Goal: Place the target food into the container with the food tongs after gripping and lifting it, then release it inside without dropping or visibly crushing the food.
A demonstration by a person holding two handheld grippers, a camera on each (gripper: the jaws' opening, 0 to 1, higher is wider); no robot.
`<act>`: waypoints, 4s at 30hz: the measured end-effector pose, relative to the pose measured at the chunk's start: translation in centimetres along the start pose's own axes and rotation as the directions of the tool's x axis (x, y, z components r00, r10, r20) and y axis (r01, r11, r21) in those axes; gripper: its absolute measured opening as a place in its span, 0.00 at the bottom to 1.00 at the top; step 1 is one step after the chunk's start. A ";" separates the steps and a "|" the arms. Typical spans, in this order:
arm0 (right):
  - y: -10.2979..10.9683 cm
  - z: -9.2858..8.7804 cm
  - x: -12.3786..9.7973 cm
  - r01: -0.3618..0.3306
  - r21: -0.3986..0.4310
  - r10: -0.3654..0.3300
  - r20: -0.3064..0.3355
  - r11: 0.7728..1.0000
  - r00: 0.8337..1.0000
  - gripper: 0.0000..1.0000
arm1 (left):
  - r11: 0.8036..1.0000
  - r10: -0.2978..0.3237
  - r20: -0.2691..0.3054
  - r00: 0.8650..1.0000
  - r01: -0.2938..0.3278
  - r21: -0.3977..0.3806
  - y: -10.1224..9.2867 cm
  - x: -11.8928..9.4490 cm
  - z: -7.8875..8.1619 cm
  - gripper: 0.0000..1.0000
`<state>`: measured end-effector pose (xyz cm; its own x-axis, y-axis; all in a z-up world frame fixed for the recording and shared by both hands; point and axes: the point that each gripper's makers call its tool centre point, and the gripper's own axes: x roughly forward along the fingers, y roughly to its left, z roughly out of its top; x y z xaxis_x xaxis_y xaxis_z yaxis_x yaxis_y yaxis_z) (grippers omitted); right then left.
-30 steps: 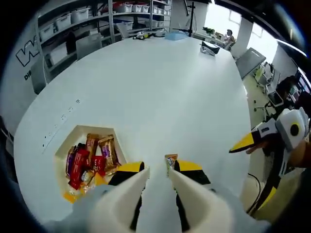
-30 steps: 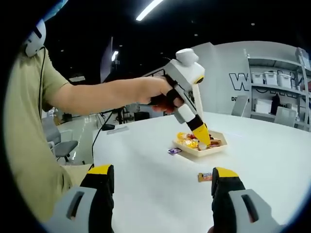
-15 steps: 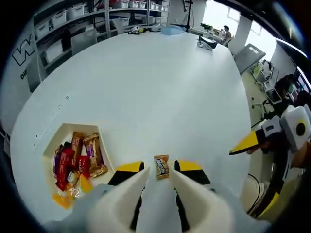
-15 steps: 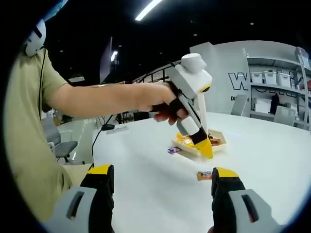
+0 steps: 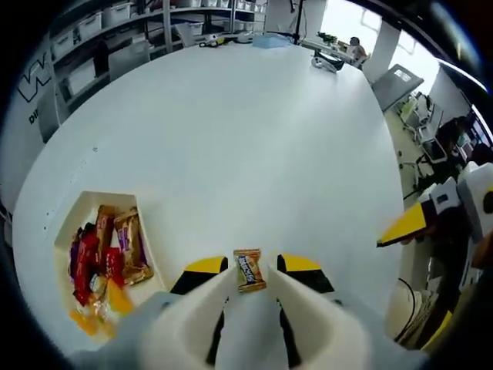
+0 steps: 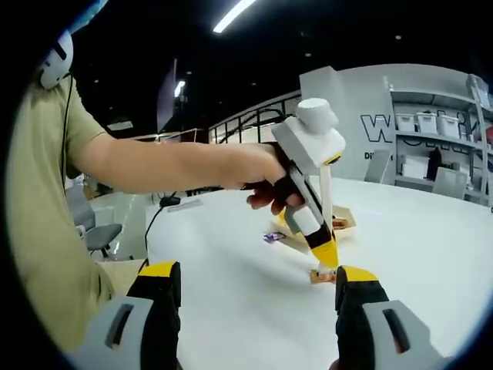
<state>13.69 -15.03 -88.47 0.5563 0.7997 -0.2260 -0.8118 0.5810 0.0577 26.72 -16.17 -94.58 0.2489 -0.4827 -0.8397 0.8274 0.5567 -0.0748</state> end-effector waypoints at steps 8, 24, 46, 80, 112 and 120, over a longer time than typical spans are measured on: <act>-0.1 -0.1 -0.2 0.005 0.002 -0.005 -0.002 1.000 1.000 0.82 | 1.000 0.020 -0.019 1.000 -0.020 0.022 0.2 1.4 -0.5 0.24; -0.2 -0.1 -0.5 0.009 0.002 -0.009 -0.001 1.000 1.000 0.81 | 1.000 0.025 -0.024 0.999 -0.024 0.020 0.4 1.8 -0.8 0.24; 0.0 0.0 -0.1 0.002 -0.002 -0.002 -0.003 1.000 1.000 0.81 | 0.994 0.012 0.003 1.000 -0.012 0.113 0.5 0.6 -0.6 0.19; 0.7 0.6 0.9 -0.022 -0.014 0.022 0.005 1.000 1.000 0.81 | 0.996 0.069 0.077 0.995 -0.073 0.043 7.3 -6.8 0.6 0.19; 0.6 0.6 0.8 -0.018 -0.015 0.018 -0.001 1.000 1.000 0.81 | 0.986 0.168 0.101 0.981 -0.166 -0.026 13.6 -10.8 1.1 0.19; 0.6 0.5 0.8 -0.020 -0.014 0.020 -0.002 1.000 1.000 0.81 | 0.985 0.173 0.093 0.980 -0.171 -0.034 13.9 -10.6 0.6 0.20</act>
<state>13.79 -13.94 -88.15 0.5398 0.8107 -0.2265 -0.8251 0.5629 0.0486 35.88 -3.75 -86.35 0.4344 -0.4399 -0.7860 0.7553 0.6533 0.0518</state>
